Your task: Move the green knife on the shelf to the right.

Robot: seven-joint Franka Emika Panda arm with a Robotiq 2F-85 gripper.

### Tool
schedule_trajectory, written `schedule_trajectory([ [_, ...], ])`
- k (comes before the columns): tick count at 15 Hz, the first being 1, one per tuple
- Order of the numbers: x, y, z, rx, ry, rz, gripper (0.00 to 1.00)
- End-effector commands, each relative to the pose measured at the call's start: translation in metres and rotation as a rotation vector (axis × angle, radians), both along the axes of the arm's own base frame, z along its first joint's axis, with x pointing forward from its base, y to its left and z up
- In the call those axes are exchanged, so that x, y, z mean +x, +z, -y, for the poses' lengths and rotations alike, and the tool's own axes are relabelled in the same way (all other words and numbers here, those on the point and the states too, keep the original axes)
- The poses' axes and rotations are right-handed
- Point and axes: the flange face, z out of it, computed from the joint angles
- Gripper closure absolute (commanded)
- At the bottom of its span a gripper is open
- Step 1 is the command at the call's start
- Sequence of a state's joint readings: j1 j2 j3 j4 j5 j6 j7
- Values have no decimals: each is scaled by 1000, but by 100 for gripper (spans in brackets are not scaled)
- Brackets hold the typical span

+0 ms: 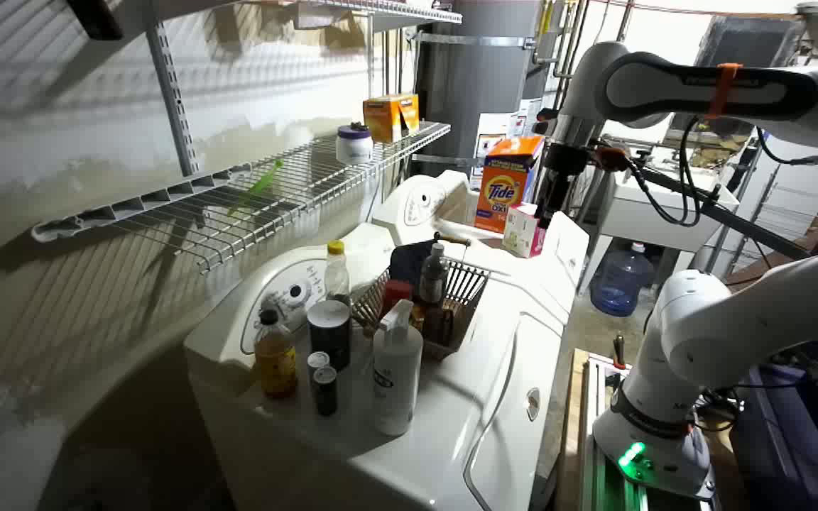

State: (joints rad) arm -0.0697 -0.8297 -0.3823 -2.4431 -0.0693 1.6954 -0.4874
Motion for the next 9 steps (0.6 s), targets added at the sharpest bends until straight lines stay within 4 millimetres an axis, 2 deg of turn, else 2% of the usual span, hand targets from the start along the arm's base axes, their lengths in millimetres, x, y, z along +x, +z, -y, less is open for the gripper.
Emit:
schedule_trajectory([
  [1,0,1,0,0,0,-1,0],
  [6,0,1,0,0,0,-1,0],
  [9,15,14,-28,-101,145,-6,0],
])
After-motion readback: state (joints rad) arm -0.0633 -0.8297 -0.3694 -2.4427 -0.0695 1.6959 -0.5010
